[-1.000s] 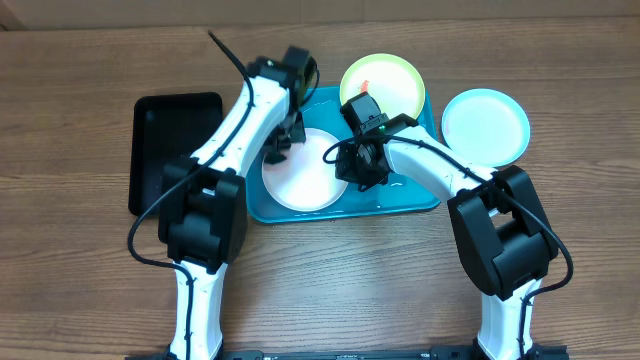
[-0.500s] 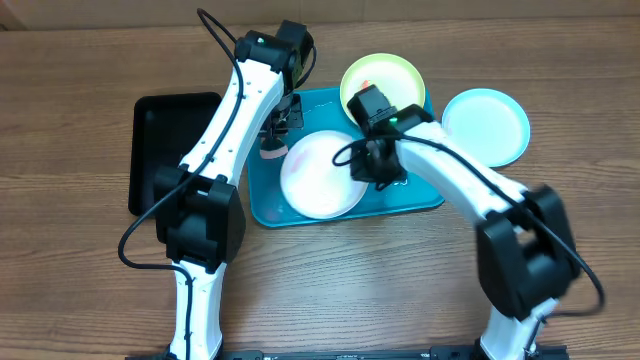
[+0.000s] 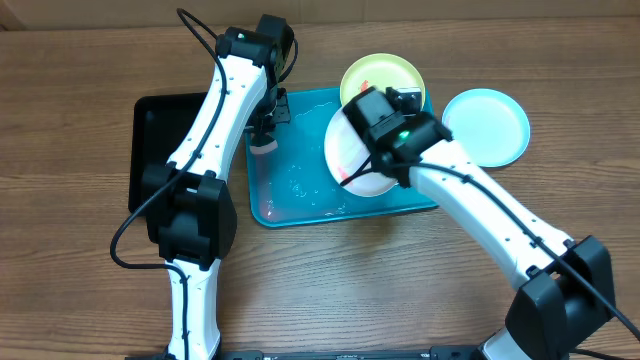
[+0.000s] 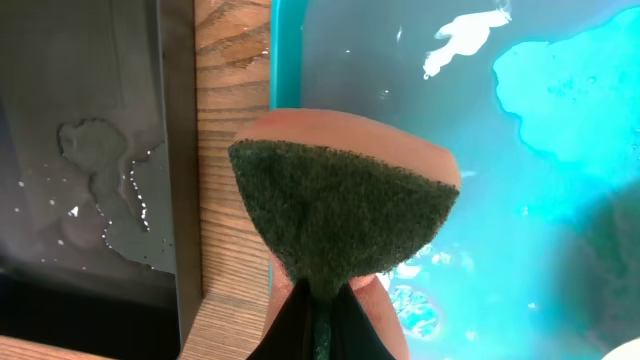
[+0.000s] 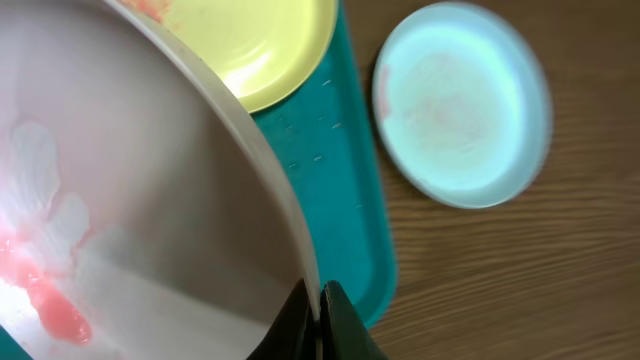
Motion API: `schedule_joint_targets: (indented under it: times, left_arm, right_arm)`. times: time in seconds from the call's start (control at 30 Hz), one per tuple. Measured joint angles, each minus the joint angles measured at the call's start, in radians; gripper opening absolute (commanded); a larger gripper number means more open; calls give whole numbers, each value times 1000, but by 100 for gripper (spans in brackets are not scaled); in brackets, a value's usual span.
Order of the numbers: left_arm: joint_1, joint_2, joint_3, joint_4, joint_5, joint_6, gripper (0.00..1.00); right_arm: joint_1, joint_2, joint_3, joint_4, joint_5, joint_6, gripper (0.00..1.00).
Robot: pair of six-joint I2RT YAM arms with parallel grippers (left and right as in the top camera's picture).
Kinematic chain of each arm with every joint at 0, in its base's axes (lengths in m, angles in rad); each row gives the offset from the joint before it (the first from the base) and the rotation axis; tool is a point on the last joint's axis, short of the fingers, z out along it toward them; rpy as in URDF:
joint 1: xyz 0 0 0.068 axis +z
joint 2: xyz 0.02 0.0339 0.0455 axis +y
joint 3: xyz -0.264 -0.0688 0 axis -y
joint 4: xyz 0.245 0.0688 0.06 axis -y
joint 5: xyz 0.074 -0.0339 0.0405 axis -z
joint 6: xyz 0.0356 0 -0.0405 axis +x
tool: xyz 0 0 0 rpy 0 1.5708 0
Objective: Clean dirty plates on tray and stack at the side
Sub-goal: 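Lift the white plate with right gripper and carry it right, then lower the white plate onto the light-blue plate and open right gripper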
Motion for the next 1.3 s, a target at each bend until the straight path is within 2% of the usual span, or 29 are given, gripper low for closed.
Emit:
schedule_joint_targets:
  times: [0.3,0.53,0.87,1.3]
  left_arm:
    - [0,0,0,4,11,0,4]
    - [0,0,0,4,12,0,4]
    - [0,0,0,10,43,0,4]
    - [0,0,0,10,55,0,4]
  right_arm:
    - [188,0,0,-141,436,128,4]
    - [286,0,0,-232,634,249,4]
    - [303,0,0,-253,731,307,4]
    - [303,0,0,-295,720,412,4]
